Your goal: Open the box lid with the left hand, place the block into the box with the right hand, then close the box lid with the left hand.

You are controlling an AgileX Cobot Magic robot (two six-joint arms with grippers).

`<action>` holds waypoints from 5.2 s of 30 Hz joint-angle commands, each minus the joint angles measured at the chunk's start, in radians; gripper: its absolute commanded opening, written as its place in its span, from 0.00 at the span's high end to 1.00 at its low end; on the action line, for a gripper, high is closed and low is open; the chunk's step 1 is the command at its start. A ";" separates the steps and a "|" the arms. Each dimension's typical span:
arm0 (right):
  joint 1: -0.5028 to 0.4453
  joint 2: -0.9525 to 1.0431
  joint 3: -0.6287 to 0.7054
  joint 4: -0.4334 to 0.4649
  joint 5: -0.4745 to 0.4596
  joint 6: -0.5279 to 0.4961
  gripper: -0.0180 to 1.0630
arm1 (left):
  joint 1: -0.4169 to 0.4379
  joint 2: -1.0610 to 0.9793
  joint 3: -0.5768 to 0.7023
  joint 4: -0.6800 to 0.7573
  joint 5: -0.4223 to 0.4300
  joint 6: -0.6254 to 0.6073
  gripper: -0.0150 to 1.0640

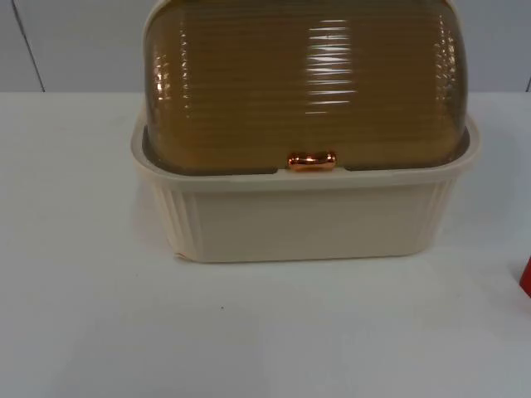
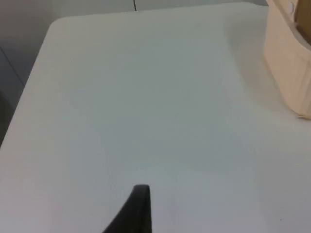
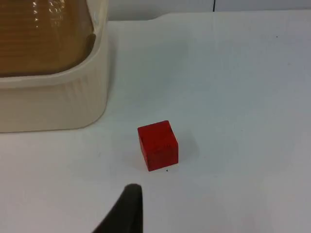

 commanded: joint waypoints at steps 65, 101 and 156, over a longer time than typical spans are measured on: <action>0.003 0.859 -0.464 -0.158 -0.478 0.003 0.02 | -0.617 1.292 -0.533 0.309 -0.470 0.358 0.02; 0.003 0.859 -0.464 -0.184 -0.460 -0.031 0.02 | -0.980 1.696 -0.397 1.712 -0.496 -0.976 0.02; 0.003 0.859 -0.464 -0.184 -0.462 -0.027 0.02 | -0.851 1.781 -0.465 1.328 -0.844 -0.538 0.99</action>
